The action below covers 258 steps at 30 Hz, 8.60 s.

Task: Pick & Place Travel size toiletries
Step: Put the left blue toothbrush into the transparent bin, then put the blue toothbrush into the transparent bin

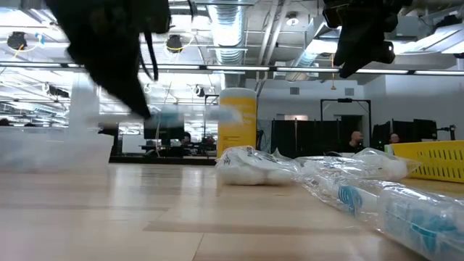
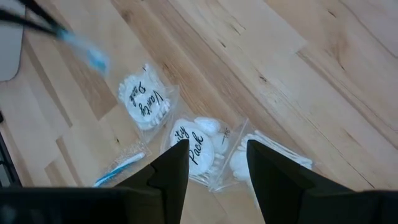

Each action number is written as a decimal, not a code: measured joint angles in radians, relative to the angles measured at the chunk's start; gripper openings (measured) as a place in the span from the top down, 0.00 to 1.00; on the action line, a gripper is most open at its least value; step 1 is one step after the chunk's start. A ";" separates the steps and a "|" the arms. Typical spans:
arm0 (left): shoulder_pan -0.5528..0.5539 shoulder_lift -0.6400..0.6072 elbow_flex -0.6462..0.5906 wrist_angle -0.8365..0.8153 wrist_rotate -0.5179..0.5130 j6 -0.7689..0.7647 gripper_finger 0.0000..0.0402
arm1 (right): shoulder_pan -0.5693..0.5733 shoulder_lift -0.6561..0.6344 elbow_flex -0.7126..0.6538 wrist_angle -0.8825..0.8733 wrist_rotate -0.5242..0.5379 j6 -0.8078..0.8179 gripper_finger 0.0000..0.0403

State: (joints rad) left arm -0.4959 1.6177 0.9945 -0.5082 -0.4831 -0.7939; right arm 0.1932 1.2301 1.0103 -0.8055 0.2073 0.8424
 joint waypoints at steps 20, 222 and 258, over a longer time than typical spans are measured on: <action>0.053 -0.415 0.003 -0.895 -0.342 -0.717 0.98 | 0.000 0.000 0.000 0.006 0.003 0.010 0.62; 0.195 0.339 0.163 0.536 0.865 1.374 0.38 | -0.011 0.000 0.000 0.059 0.000 -0.101 0.62; 0.131 0.300 0.148 0.080 0.675 0.972 0.38 | -0.009 0.000 0.000 0.058 0.000 -0.117 0.62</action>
State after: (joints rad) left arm -0.3650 1.9179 1.1426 -0.4286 0.1917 0.1782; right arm 0.1840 1.2303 1.0100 -0.7471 0.2073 0.7252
